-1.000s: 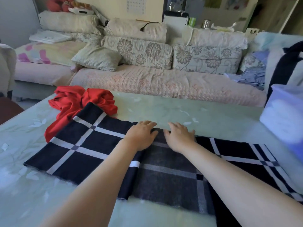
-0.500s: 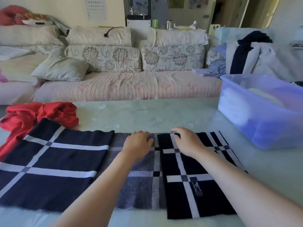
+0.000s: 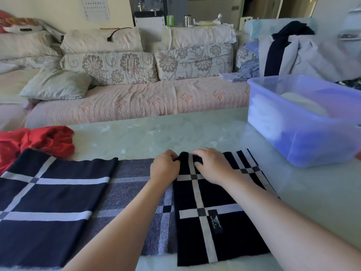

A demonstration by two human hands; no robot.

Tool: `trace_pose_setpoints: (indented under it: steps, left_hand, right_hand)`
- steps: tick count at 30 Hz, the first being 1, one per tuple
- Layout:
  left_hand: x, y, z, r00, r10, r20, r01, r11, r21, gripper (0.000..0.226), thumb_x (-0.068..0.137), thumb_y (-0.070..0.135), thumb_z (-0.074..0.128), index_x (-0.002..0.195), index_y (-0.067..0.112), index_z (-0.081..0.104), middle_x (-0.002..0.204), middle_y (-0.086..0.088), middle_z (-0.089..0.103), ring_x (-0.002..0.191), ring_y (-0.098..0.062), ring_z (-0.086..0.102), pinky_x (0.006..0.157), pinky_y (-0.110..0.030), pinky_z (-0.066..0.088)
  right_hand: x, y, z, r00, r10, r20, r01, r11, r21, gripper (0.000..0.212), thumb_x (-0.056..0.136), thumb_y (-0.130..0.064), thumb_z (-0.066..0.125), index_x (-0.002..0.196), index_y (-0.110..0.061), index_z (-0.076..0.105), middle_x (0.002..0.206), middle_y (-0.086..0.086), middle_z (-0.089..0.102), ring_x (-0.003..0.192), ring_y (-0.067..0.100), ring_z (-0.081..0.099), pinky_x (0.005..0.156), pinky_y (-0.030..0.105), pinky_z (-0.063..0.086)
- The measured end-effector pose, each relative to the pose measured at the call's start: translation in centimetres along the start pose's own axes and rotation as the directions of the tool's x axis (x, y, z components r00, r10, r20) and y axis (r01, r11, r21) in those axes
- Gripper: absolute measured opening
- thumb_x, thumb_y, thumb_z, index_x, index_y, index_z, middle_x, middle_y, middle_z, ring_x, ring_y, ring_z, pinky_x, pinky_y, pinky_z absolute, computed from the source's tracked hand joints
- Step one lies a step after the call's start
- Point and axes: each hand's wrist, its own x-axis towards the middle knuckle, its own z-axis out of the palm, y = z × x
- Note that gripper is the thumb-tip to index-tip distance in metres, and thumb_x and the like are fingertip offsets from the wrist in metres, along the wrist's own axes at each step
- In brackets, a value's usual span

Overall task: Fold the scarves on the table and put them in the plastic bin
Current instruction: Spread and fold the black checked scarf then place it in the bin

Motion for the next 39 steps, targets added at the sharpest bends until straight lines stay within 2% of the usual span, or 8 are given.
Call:
trace_pose_setpoints:
  steps: [5,9,13,17,21,25,31,39]
  left_hand:
    - [0.2,-0.2,-0.8,0.993,0.095,-0.067,-0.103,0.986,-0.129,0.007,0.098,0.019,0.050,0.105,0.019,0.050,0.090,-0.001,0.060,0.069,-0.013,0.055,0.054,-0.029,0.040]
    - [1.7,-1.6,-1.9,0.988,0.131,-0.080,-0.126,0.990,0.066,0.012,0.097,0.008,0.047,0.108,0.013,0.045,0.080,-0.008,0.059,0.064,-0.025,0.052,0.052,-0.034,0.037]
    - [2.3,-2.7,-2.3,0.990,0.144,0.007,-0.136,0.921,0.364,0.021,0.098,0.016,0.050,0.118,0.009,0.047,0.113,-0.014,0.058,0.090,-0.033,0.057,0.067,-0.039,0.042]
    - [0.8,-3.1,-2.7,0.975,0.219,-0.030,-0.193,0.909,0.370,0.049,0.094,0.026,0.059,0.136,0.018,0.036,0.128,-0.008,0.044,0.109,-0.030,0.051,0.066,-0.037,0.042]
    - [-3.0,-3.3,-4.1,0.891,0.455,-0.006,-0.427,0.841,0.332,0.016,0.092,0.029,0.058,0.105,0.024,0.050,0.103,0.005,0.049,0.090,-0.019,0.050,0.060,-0.031,0.039]
    - [-7.9,-2.4,-5.9,0.780,0.549,0.301,-0.613,0.768,0.187,0.024,0.084,0.048,0.064,0.080,0.032,0.047,0.082,0.013,0.049,0.067,-0.008,0.049,0.058,-0.025,0.038]
    - [-14.4,-2.9,-6.5,0.692,0.507,0.514,-0.685,0.686,0.245,0.051,0.062,0.069,0.074,0.097,0.036,0.058,0.095,0.019,0.054,0.077,0.002,0.047,0.059,-0.014,0.035]
    - [-16.2,-2.5,-6.2,0.700,0.554,0.450,-0.711,0.597,0.371,0.023,0.083,0.037,0.051,0.091,0.030,0.072,0.098,0.014,0.062,0.087,-0.007,0.060,0.071,-0.027,0.051]
  right_hand:
    - [1.6,-0.7,0.4,0.999,0.013,-0.037,-0.012,1.000,0.015,0.047,0.097,-0.029,0.055,0.144,-0.026,0.049,0.142,-0.001,0.055,0.129,0.028,0.045,0.104,0.042,0.041]
    - [2.5,-1.5,1.4,1.000,-0.002,0.012,0.002,1.000,-0.006,0.051,0.097,-0.034,0.056,0.146,-0.025,0.046,0.143,0.002,0.054,0.130,0.029,0.046,0.106,0.043,0.040]
    - [2.4,-1.7,2.3,0.992,-0.021,0.126,0.030,0.997,-0.071,0.049,0.100,-0.036,0.051,0.147,-0.024,0.044,0.149,0.001,0.048,0.135,0.027,0.040,0.110,0.044,0.037]
    - [1.2,-1.6,1.5,0.991,-0.029,0.128,0.033,0.999,-0.036,0.048,0.101,-0.032,0.050,0.147,-0.023,0.045,0.152,0.000,0.044,0.140,0.025,0.038,0.113,0.042,0.033]
    - [-1.6,-1.0,-0.1,0.997,-0.023,0.074,0.024,0.999,-0.024,0.043,0.099,-0.025,0.052,0.142,-0.025,0.052,0.147,-0.004,0.049,0.136,0.021,0.042,0.112,0.037,0.035]
    - [-5.4,-0.6,-1.9,0.996,-0.043,0.080,0.045,0.999,-0.017,0.032,0.089,-0.026,0.062,0.121,-0.033,0.062,0.129,-0.009,0.055,0.123,0.015,0.048,0.103,0.033,0.040]
    - [-11.6,-2.9,-4.8,0.955,0.026,0.296,-0.061,0.992,0.109,0.033,0.066,-0.050,0.081,0.091,-0.037,0.065,0.093,-0.013,0.059,0.087,0.007,0.059,0.079,0.027,0.050]
    - [-16.0,-3.4,-4.8,0.952,-0.003,0.306,0.024,0.998,-0.066,0.030,0.080,-0.028,0.067,0.107,-0.040,0.072,0.107,-0.017,0.057,0.103,0.007,0.057,0.078,0.025,0.043]
